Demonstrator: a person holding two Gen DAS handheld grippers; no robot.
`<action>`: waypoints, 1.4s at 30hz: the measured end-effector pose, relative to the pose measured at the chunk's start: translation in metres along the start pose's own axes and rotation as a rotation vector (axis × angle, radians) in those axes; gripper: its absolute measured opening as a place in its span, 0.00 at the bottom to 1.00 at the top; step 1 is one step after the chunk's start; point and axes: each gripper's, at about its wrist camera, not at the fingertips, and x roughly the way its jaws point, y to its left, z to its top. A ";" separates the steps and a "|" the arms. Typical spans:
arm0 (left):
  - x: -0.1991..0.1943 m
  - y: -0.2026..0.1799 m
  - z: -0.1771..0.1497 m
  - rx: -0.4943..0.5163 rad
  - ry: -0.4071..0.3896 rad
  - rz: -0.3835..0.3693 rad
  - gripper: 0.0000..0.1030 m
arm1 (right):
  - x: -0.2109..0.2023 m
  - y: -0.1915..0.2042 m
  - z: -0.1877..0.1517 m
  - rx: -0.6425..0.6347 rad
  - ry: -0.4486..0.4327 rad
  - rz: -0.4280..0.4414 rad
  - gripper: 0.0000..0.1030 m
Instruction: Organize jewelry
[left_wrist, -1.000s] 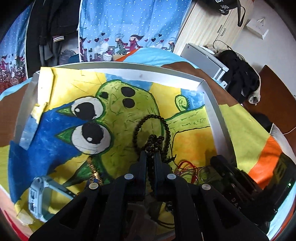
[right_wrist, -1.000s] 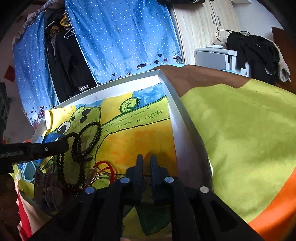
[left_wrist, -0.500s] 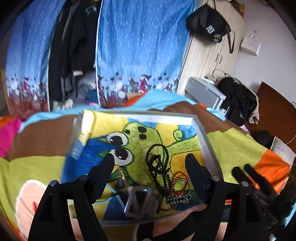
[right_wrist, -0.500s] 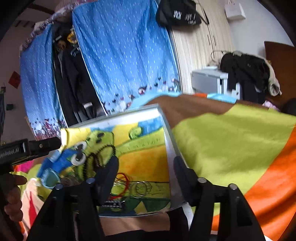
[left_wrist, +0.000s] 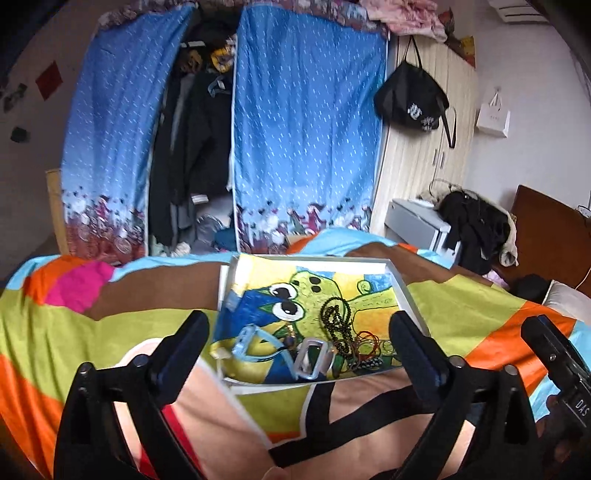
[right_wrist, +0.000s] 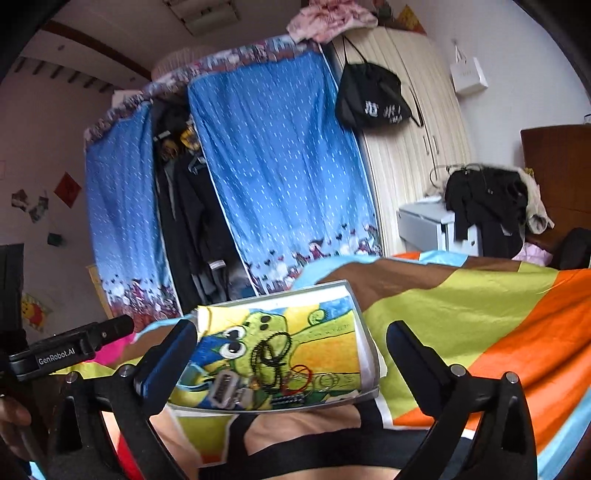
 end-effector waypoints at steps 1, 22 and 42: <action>-0.010 0.001 -0.004 0.006 -0.014 0.005 0.95 | -0.007 0.002 0.000 -0.003 -0.007 0.004 1.00; -0.149 0.016 -0.134 0.045 -0.074 0.021 0.95 | -0.132 0.052 -0.092 -0.077 0.004 -0.016 1.00; -0.153 0.028 -0.172 0.025 -0.039 0.007 0.95 | -0.145 0.059 -0.131 -0.078 0.096 -0.087 1.00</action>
